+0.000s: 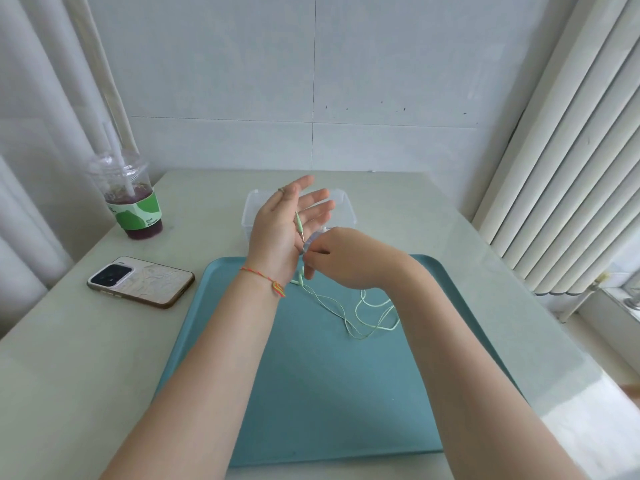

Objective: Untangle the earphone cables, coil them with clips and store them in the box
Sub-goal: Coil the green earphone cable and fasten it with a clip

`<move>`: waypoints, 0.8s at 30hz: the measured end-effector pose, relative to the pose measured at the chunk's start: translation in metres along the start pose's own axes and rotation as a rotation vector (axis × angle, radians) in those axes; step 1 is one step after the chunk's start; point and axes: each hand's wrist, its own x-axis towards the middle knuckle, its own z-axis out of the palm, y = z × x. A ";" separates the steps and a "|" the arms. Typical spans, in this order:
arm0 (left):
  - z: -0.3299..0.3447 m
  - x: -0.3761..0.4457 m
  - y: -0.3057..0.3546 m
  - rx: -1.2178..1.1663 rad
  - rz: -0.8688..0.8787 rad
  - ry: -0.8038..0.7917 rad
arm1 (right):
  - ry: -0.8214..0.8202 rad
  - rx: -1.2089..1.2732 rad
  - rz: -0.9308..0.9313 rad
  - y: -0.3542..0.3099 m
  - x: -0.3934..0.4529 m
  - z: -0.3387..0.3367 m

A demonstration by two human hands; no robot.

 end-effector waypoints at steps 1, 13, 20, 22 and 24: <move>-0.002 0.000 -0.002 0.044 -0.002 0.003 | 0.014 0.006 -0.007 -0.001 -0.001 -0.001; -0.002 -0.004 -0.006 0.459 -0.120 -0.171 | 0.319 0.140 -0.013 0.012 -0.006 -0.021; 0.001 -0.004 -0.004 0.215 -0.171 -0.089 | 0.393 0.184 -0.039 0.012 -0.010 -0.027; -0.003 -0.001 -0.003 0.079 -0.178 -0.015 | 0.325 0.177 -0.055 0.010 -0.014 -0.028; -0.009 0.005 -0.005 -0.050 -0.170 0.060 | 0.217 0.151 -0.080 0.007 -0.018 -0.028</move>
